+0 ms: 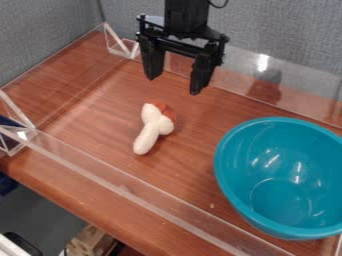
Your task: Put the mushroom in the blue bowl
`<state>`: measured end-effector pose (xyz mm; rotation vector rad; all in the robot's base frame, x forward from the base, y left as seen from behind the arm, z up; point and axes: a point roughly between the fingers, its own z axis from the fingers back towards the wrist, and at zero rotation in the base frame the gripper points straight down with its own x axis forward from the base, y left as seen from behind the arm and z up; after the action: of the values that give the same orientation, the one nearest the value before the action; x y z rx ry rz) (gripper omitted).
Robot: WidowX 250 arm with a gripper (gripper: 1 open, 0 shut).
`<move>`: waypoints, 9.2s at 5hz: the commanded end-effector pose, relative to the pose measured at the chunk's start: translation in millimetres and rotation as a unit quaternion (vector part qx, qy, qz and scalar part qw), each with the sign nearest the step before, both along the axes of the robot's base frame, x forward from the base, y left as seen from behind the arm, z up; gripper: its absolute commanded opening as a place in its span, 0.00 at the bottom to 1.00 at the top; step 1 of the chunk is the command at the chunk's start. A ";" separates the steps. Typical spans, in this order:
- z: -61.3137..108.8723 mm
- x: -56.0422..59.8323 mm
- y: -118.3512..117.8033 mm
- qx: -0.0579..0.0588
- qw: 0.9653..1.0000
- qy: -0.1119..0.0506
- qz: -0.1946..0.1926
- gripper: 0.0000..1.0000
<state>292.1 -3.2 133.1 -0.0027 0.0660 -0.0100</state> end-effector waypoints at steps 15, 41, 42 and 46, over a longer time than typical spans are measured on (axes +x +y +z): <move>-70.9 -3.8 43.0 -0.025 1.000 0.009 -0.013 1.00; -5.4 10.8 -72.0 -0.018 0.982 -0.091 -0.165 0.00; -11.5 1.1 -101.3 -0.025 0.979 -0.086 -0.185 0.00; -48.3 3.8 -147.1 -0.027 0.975 -0.067 -0.209 0.00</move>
<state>286.2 -148.3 67.4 -0.0273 -0.0092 -0.4391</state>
